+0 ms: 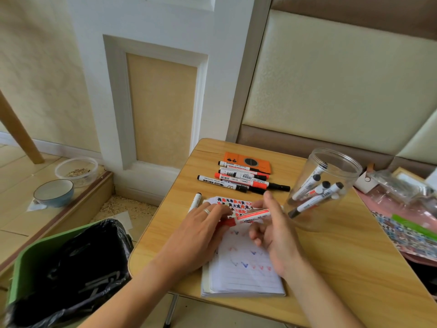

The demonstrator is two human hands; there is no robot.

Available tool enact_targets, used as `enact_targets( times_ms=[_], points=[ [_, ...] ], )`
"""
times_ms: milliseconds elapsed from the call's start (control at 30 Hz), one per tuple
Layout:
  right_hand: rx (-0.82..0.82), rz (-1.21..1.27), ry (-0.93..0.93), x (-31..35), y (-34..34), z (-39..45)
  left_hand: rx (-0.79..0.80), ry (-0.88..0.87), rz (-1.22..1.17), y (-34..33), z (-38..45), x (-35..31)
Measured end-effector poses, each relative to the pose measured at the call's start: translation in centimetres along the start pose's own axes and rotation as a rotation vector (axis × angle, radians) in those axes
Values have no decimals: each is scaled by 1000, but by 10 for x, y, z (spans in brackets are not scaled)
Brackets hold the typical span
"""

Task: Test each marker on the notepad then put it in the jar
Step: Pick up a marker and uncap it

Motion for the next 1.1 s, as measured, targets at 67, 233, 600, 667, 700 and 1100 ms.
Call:
enact_targets(
  times_ms=[67,233,600,667,700,1100],
  points=[
    [-46,76,4,0,1,2,-5,-11,-1,0,0,1],
    [-16,-20,84,-3,0,2,-71,5,-101,3,1,0],
    [98,-306,157,-8,-8,-3,-46,38,-194,-1,-1,10],
    [85,-317,162,-9,-9,-2,-44,38,-192,-1,-1,10],
    [79,-324,164,-10,-9,-2,-41,44,-189,-1,-1,10],
    [49,-418,143,-9,-9,-5,-32,47,-200,-2,-3,11]
  ],
)
Point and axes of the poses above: each hand's wrist, its own z-axis towards the middle knuckle, its own y-axis out of the back of the hand, x = y × z, the point moved 1 cm from there along z, towards the middle knuckle, and after that the axes turned 6 degrees about -z, right-handed, at the moved point
